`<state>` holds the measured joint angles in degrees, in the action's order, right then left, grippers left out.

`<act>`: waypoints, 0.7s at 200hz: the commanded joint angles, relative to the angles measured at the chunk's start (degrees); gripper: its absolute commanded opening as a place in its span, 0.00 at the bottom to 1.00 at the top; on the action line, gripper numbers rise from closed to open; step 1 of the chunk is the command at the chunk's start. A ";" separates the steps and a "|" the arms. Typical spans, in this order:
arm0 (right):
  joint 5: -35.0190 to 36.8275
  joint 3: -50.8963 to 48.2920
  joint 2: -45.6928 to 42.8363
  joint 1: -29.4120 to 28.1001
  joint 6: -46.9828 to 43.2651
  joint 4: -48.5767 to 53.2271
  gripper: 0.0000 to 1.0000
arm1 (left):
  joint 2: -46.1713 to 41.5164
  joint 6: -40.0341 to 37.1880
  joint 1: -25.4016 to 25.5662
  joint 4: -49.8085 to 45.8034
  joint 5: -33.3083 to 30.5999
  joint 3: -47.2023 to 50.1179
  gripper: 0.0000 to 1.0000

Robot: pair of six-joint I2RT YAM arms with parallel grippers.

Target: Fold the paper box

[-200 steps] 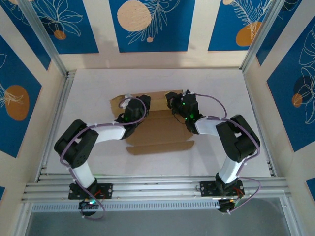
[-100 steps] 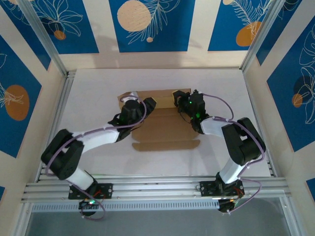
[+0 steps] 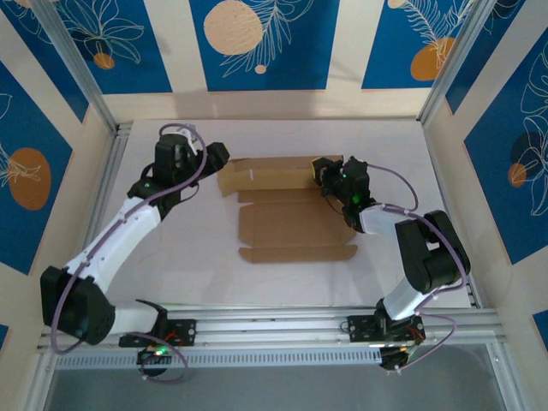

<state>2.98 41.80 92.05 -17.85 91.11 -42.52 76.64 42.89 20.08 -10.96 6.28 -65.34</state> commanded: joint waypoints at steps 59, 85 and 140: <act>-1.94 -1.10 -1.19 -0.53 -1.86 1.54 0.09 | 13.58 9.29 -0.73 7.54 19.16 -1.68 0.58; -1.76 -1.00 -1.35 -1.10 -1.85 1.59 0.09 | 14.13 9.46 -0.74 8.39 18.20 -1.29 0.58; -1.40 -0.95 -1.35 -2.02 -2.14 2.11 0.09 | 12.16 3.09 -0.74 -1.19 13.80 -5.58 0.57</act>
<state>2.81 41.45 92.03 -18.28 90.94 -42.35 90.74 49.95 19.18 -8.01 21.47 -67.66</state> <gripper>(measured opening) 0.088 0.567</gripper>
